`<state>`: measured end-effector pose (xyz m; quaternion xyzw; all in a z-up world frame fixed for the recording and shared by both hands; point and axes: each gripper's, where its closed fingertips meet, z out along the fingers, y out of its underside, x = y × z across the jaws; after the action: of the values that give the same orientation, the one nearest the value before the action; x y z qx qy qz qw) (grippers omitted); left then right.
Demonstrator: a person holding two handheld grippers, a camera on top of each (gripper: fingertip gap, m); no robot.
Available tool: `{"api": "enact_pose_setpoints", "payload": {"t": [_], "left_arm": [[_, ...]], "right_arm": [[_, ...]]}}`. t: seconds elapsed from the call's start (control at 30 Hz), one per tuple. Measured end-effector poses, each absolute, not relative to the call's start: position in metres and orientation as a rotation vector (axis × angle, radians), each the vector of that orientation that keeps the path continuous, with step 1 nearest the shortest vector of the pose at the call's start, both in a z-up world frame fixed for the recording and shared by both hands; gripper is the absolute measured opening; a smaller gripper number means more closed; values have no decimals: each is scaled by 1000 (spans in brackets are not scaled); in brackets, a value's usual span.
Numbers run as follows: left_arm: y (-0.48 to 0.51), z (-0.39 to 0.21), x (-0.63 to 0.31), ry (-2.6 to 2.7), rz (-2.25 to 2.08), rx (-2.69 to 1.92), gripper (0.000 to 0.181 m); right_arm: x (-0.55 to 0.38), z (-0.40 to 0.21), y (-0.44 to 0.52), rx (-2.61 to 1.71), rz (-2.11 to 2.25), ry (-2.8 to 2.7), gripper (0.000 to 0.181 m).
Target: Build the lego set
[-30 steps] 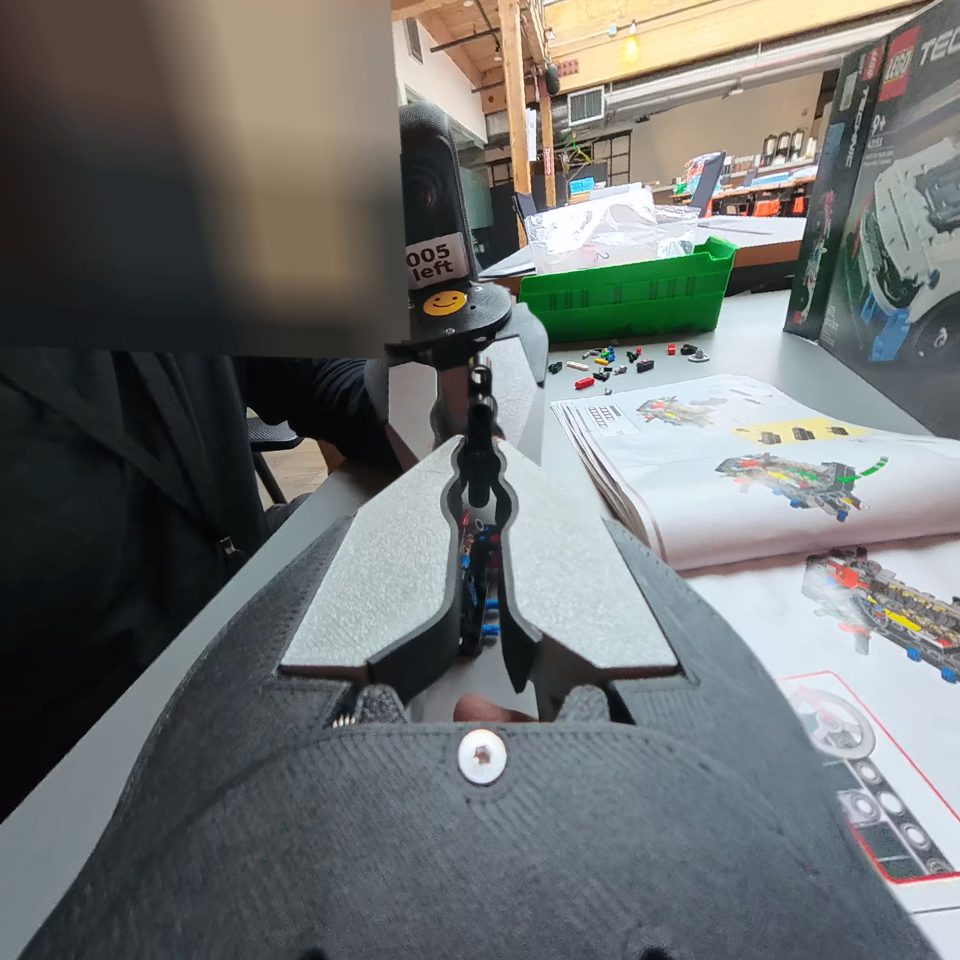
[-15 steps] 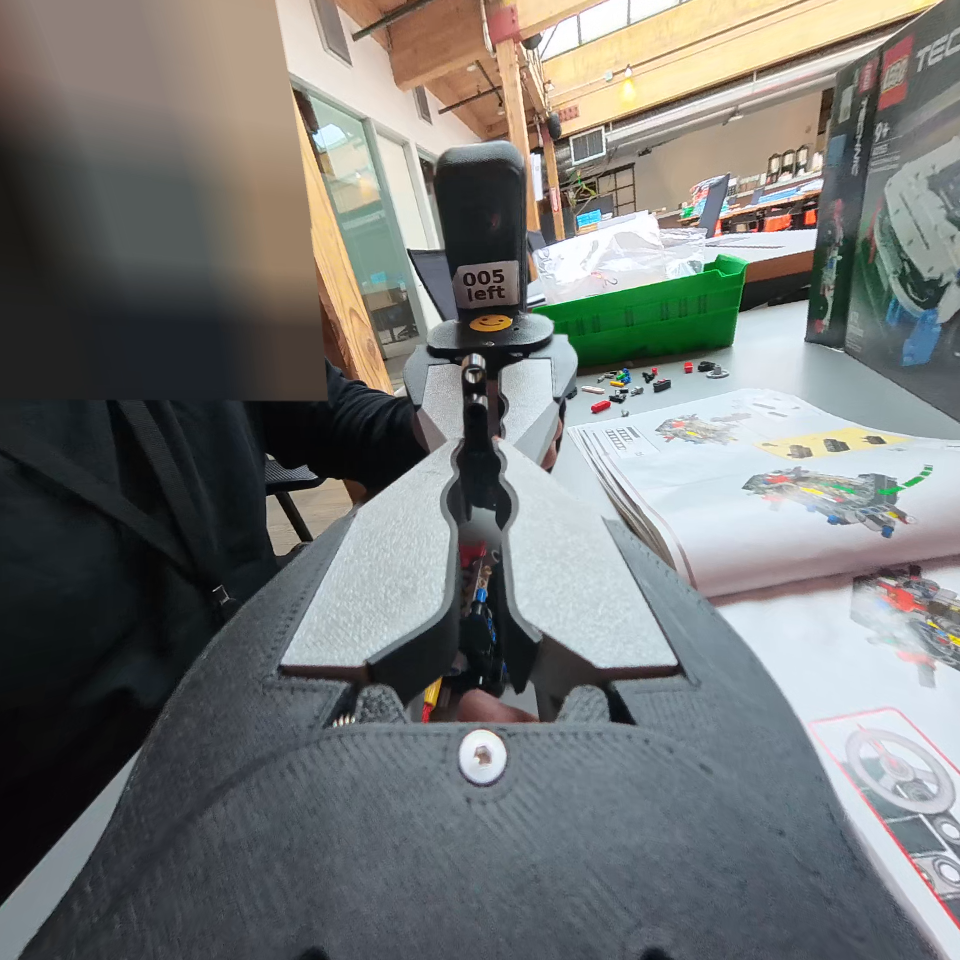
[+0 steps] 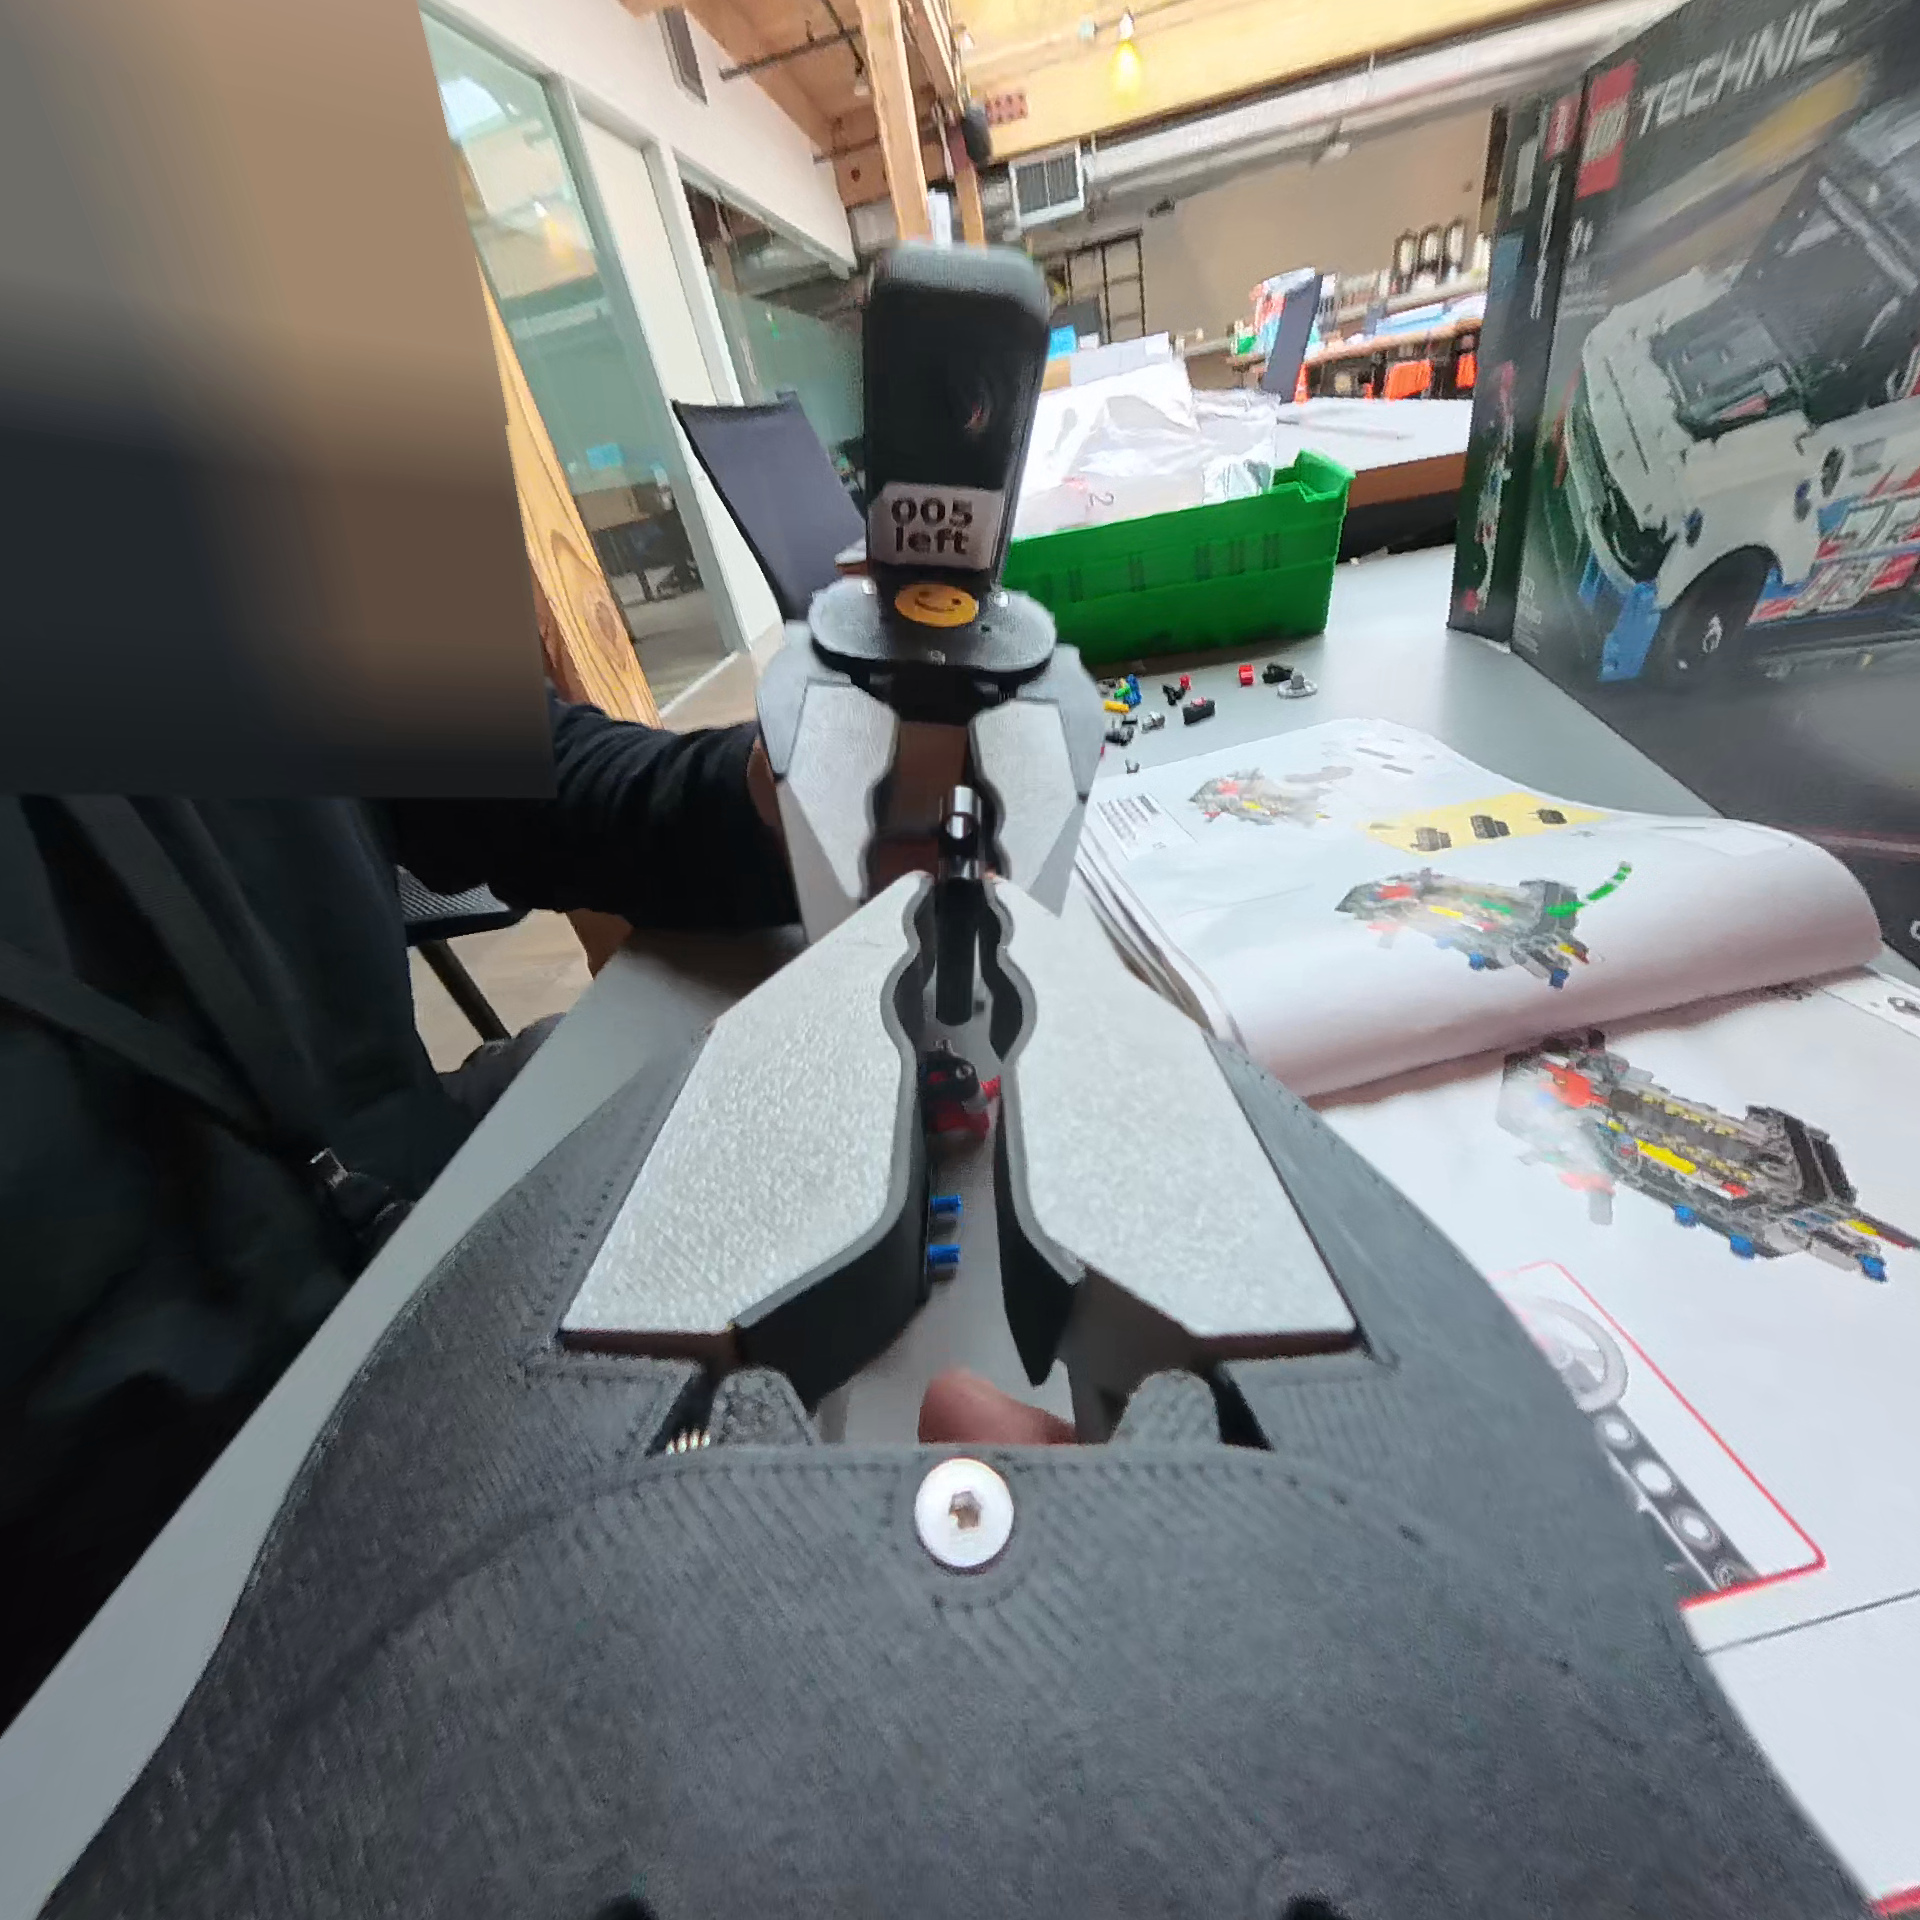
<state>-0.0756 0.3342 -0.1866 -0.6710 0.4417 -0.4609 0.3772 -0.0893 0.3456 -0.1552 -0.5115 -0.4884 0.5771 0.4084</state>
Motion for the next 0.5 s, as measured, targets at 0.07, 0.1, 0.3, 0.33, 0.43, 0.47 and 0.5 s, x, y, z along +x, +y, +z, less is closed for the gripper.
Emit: {"api": "enact_pose_setpoints", "payload": {"t": [0.07, 0.1, 0.3, 0.33, 0.43, 0.47, 0.5], "left_arm": [[336, -184, -79, 1127, -1173, -1707, 28], [337, -181, -81, 1123, -1167, -1691, 21], [331, -189, -84, 1208, -1112, -1695, 5], [331, -193, -85, 1227, -1093, -1707, 5], [327, -203, -92, 1279, -1067, -1734, 5], [326, -205, -94, 1286, -1059, -1738, 5], [326, -207, -96, 1284, -1064, -1743, 5]], "right_arm": [[-92, -162, 343, -1317, 1438, -1265, 4], [-93, -163, 342, -1317, 1441, -1271, 4], [-100, -171, 334, -1341, 1466, -1310, 4], [-100, -175, 333, -1355, 1456, -1329, 4], [-97, -184, 332, -1419, 1427, -1379, 22], [-94, -187, 330, -1424, 1421, -1410, 21], [-92, -190, 326, -1426, 1407, -1449, 21]]}}
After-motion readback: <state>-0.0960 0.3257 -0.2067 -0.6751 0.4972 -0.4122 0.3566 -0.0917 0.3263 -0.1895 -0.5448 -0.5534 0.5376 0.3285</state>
